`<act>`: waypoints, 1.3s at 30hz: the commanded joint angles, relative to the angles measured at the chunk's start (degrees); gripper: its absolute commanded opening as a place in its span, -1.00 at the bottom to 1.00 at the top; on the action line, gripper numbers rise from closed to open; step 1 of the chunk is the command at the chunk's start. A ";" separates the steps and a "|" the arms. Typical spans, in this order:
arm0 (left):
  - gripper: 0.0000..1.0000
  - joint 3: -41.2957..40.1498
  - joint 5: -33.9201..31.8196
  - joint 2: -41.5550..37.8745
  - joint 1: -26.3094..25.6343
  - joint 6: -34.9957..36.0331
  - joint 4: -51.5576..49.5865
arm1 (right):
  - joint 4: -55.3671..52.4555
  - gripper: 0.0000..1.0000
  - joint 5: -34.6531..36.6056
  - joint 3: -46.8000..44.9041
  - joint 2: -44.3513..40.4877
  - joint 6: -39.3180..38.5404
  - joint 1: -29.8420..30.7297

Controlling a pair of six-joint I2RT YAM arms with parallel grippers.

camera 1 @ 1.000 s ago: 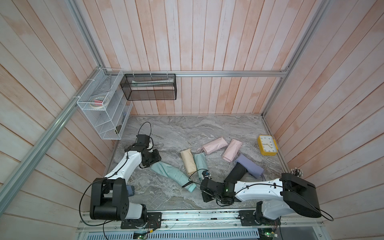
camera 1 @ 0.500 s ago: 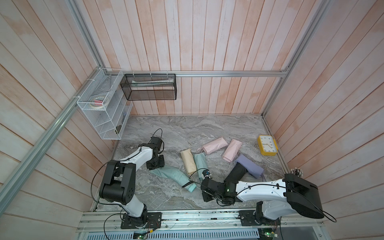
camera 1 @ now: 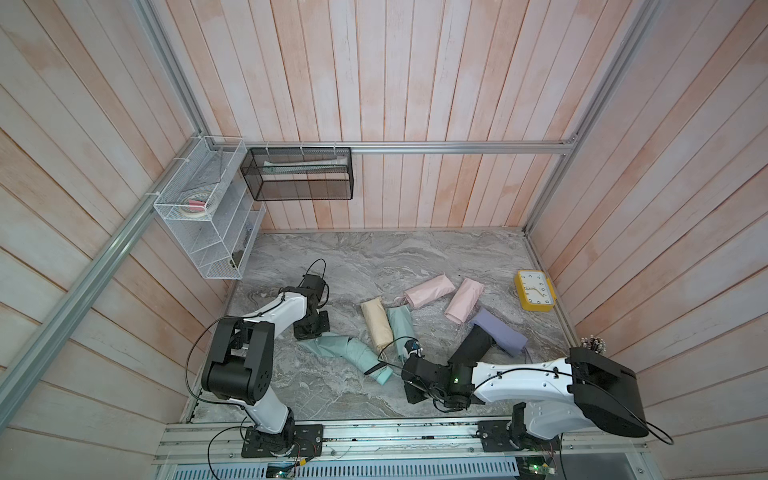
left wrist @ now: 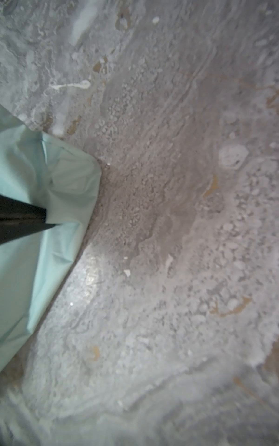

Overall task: Take umbrellas out of sleeves
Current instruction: Take out the umbrella from the umbrella sleeve, then place the umbrella sleeve at the center of the board.

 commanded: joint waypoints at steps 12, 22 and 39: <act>-1.00 5.46 0.53 -2.01 4.52 2.38 0.67 | -1.78 -1.00 1.30 1.38 0.33 -1.23 0.29; -1.00 14.44 -3.03 -3.12 6.93 5.24 0.46 | -0.83 -1.00 1.32 1.50 0.24 -1.20 0.29; -0.15 39.82 -11.54 13.68 11.78 5.98 -4.01 | -3.33 -0.35 2.38 6.44 0.60 -3.44 0.25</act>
